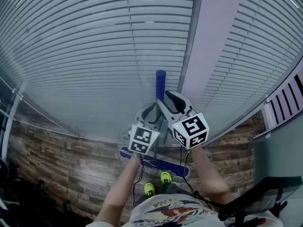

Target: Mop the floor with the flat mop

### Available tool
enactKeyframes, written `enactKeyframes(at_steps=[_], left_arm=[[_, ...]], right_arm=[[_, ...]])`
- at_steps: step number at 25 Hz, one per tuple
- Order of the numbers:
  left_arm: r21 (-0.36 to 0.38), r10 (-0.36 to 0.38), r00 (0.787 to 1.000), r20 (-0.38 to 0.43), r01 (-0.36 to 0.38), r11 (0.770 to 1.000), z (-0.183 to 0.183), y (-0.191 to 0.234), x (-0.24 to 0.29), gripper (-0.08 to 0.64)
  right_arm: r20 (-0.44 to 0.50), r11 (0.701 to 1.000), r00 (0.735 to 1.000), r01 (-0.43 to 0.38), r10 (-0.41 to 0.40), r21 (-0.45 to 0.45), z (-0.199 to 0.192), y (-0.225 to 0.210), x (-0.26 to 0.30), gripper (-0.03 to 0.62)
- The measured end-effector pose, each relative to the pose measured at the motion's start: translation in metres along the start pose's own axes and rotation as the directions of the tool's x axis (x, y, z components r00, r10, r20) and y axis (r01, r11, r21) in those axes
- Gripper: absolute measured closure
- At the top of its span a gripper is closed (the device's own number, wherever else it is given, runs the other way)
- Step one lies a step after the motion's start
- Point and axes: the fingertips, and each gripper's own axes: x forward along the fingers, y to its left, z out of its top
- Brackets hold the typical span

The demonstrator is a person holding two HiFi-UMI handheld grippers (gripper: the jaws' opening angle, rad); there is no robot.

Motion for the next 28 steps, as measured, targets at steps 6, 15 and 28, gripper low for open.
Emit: enactKeyframes(at_steps=[6, 15, 28], left_arm=[[-0.028, -0.029, 1.000, 0.003, 0.029, 0.999, 0.012, -0.007, 0.004, 0.423], [0.080, -0.104, 0.990, 0.092, 0.097, 0.992, 0.016, -0.072, -0.079, 0.423], [0.230, -0.425, 0.903, 0.068, 0.400, 0.887, 0.020, -0.212, -0.162, 0.314]], right_arm=[[0.001, 1.000, 1.000, 0.001, -0.001, -0.027, 0.023, -0.007, 0.009, 0.443], [0.037, 0.999, 0.999, -0.020, 0.022, -0.048, 0.046, 0.066, -0.038, 0.460], [0.111, 0.981, 0.974, -0.193, 0.196, -0.034, 0.052, 0.180, -0.191, 0.485]])
